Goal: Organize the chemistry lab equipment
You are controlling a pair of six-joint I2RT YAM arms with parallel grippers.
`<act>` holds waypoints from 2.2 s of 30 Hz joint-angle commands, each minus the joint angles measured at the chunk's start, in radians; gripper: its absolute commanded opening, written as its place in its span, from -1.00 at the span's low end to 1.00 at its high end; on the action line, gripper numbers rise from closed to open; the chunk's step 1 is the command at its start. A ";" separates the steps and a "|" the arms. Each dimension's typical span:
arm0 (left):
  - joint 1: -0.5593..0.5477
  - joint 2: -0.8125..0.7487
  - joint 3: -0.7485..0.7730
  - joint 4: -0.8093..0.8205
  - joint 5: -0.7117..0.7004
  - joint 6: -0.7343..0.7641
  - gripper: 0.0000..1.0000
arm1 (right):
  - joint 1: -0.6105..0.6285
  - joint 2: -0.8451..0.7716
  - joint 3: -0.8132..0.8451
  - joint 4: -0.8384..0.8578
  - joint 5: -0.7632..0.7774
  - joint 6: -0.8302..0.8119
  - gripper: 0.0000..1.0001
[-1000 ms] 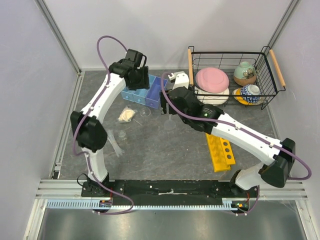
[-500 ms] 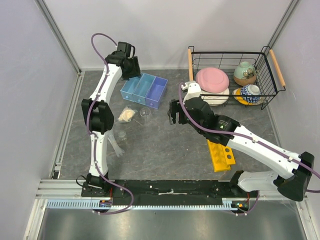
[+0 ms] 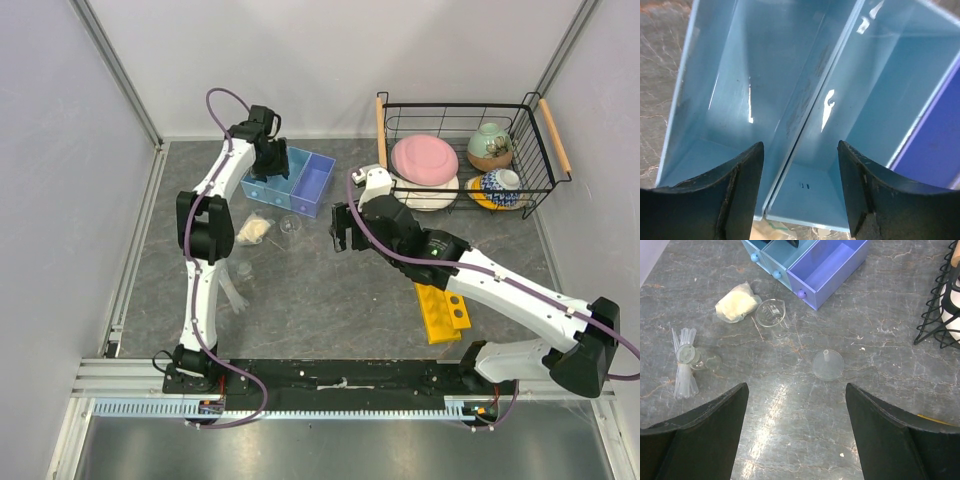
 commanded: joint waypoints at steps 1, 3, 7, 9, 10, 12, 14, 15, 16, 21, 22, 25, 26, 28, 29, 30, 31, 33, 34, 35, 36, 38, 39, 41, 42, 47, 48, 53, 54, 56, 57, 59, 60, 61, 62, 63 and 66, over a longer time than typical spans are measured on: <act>-0.001 -0.009 -0.045 0.037 0.004 0.064 0.35 | 0.000 -0.002 -0.010 0.046 -0.027 0.010 0.72; -0.001 -0.013 -0.074 0.037 0.006 0.070 0.31 | 0.001 -0.008 -0.021 0.049 -0.036 0.015 0.72; -0.003 -0.033 -0.137 0.039 0.009 0.067 0.09 | 0.001 -0.031 -0.038 0.049 -0.036 0.027 0.71; -0.003 -0.050 -0.193 0.045 0.012 0.061 0.04 | 0.000 -0.036 -0.048 0.049 -0.032 0.030 0.71; -0.003 -0.073 -0.216 0.050 0.014 0.059 0.02 | 0.000 -0.037 -0.053 0.051 -0.030 0.031 0.71; -0.004 -0.101 -0.290 0.065 0.014 0.053 -0.05 | 0.003 -0.034 -0.065 0.051 -0.029 0.041 0.70; -0.004 -0.144 -0.368 0.083 0.008 0.047 -0.13 | 0.006 -0.039 -0.082 0.051 -0.032 0.050 0.69; -0.006 -0.158 -0.396 0.091 0.004 0.045 -0.28 | 0.010 -0.043 -0.088 0.049 -0.032 0.060 0.69; -0.006 -0.174 -0.446 0.096 0.001 0.044 -0.37 | 0.015 -0.054 -0.093 0.049 -0.030 0.065 0.69; -0.015 -0.263 -0.582 0.131 0.001 0.015 -0.83 | 0.058 -0.094 -0.108 0.023 0.009 0.082 0.69; -0.018 -0.277 -0.624 0.137 0.003 0.010 -0.91 | 0.066 -0.099 -0.108 0.017 0.017 0.088 0.68; -0.036 -0.328 -0.707 0.160 -0.022 -0.007 -0.96 | 0.096 -0.120 -0.110 -0.008 0.048 0.099 0.68; -0.041 -0.339 -0.727 0.165 -0.025 -0.014 -0.96 | 0.115 -0.122 -0.111 -0.018 0.057 0.105 0.68; -0.064 -0.369 -0.781 0.180 -0.026 -0.022 -0.96 | 0.130 -0.138 -0.114 -0.029 0.077 0.116 0.68; -0.073 -0.378 -0.798 0.184 -0.037 -0.030 -0.96 | 0.145 -0.145 -0.117 -0.037 0.083 0.122 0.67; -0.093 -0.388 -0.812 0.188 -0.042 -0.034 -0.96 | 0.152 -0.154 -0.119 -0.041 0.089 0.126 0.68; -0.107 -0.401 -0.839 0.191 -0.045 -0.037 -0.96 | 0.158 -0.161 -0.120 -0.046 0.103 0.130 0.67; -0.142 -0.412 -0.864 0.200 -0.055 -0.054 -0.96 | 0.178 -0.177 -0.125 -0.055 0.112 0.139 0.67; -0.154 -0.420 -0.887 0.201 -0.055 -0.068 -0.96 | 0.182 -0.183 -0.125 -0.061 0.118 0.142 0.67; -0.168 -0.425 -0.898 0.211 -0.057 -0.077 -0.96 | 0.194 -0.184 -0.124 -0.070 0.126 0.143 0.67; -0.193 -0.428 -0.910 0.217 -0.057 -0.083 -0.96 | 0.201 -0.189 -0.124 -0.077 0.132 0.146 0.67; -0.234 -0.434 -0.938 0.232 -0.057 -0.105 -0.96 | 0.213 -0.194 -0.122 -0.100 0.151 0.151 0.66; -0.248 -0.434 -0.945 0.238 -0.055 -0.111 -0.96 | 0.219 -0.198 -0.122 -0.107 0.157 0.157 0.66; -0.294 -0.432 -0.962 0.246 -0.055 -0.132 -0.96 | 0.230 -0.209 -0.128 -0.121 0.172 0.162 0.67; -0.308 -0.431 -0.967 0.255 -0.055 -0.140 -0.96 | 0.231 -0.220 -0.130 -0.127 0.177 0.168 0.66; -0.407 -0.408 -0.981 0.278 -0.055 -0.183 -0.96 | 0.242 -0.253 -0.136 -0.166 0.191 0.180 0.66; -0.420 -0.402 -0.979 0.284 -0.054 -0.189 -0.96 | 0.245 -0.257 -0.137 -0.170 0.197 0.185 0.66; -0.478 -0.392 -0.997 0.324 -0.023 -0.226 -0.96 | 0.253 -0.267 -0.140 -0.212 0.214 0.202 0.66; -0.484 -0.394 -1.004 0.327 -0.023 -0.228 -0.96 | 0.256 -0.269 -0.140 -0.216 0.217 0.205 0.66; -0.496 -0.397 -1.005 0.335 -0.023 -0.231 -0.96 | 0.256 -0.272 -0.140 -0.235 0.238 0.211 0.67; -0.496 -0.398 -0.999 0.332 -0.023 -0.226 -0.96 | 0.254 -0.270 -0.139 -0.242 0.253 0.212 0.68; -0.496 -0.405 -0.976 0.303 -0.032 -0.212 -0.69 | 0.254 -0.263 -0.130 -0.261 0.290 0.209 0.71; -0.496 -0.405 -0.941 0.286 -0.040 -0.206 -0.56 | 0.256 -0.257 -0.125 -0.265 0.299 0.206 0.74; -0.496 -0.406 -0.924 0.271 -0.045 -0.196 -0.39 | 0.256 -0.252 -0.121 -0.267 0.306 0.200 0.75; -0.496 -0.408 -0.906 0.239 -0.045 -0.192 -0.02 | 0.254 -0.238 -0.119 -0.267 0.325 0.199 0.77; -0.496 -0.409 -0.874 0.223 -0.045 -0.183 0.08 | 0.253 -0.231 -0.117 -0.267 0.336 0.196 0.78; -0.496 -0.412 -0.809 0.156 -0.065 -0.154 0.23 | 0.239 -0.201 -0.119 -0.262 0.365 0.197 0.82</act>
